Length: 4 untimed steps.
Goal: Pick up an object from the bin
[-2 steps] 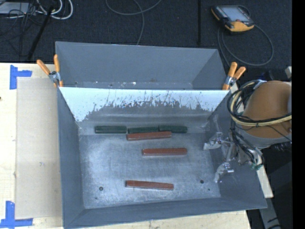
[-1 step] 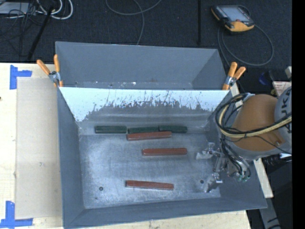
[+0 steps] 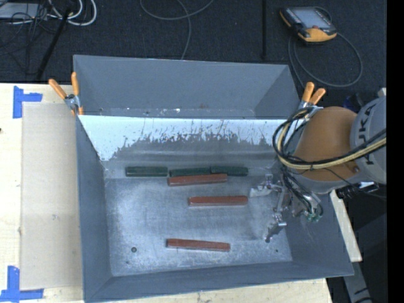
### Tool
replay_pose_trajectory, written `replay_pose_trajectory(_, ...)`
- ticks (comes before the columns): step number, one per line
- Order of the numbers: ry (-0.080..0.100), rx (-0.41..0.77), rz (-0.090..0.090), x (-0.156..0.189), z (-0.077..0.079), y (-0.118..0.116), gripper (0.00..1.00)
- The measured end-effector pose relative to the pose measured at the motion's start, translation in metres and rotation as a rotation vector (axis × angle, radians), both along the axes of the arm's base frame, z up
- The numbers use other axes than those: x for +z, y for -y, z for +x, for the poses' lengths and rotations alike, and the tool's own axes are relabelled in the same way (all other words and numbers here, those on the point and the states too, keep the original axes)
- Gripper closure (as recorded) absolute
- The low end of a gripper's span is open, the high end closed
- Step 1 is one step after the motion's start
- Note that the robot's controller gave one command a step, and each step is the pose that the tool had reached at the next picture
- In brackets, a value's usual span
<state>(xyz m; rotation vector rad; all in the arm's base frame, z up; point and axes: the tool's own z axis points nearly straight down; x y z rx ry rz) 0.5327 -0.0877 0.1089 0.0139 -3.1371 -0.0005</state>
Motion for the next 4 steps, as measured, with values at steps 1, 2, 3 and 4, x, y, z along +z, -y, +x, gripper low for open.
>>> replay_pose_trajectory(1, 0.007, 0.102, 0.0, -0.003, 0.004, -0.017, 0.0)
replay_pose_trajectory(2, 0.031, 0.21, -0.008, -0.026, 0.096, -0.067, 1.0)
replay_pose_trajectory(3, 0.031, 0.21, -0.008, -0.026, 0.096, -0.067, 1.0)
replay_pose_trajectory(4, 0.007, 0.156, 0.0, 0.112, 0.081, -0.059, 1.0)
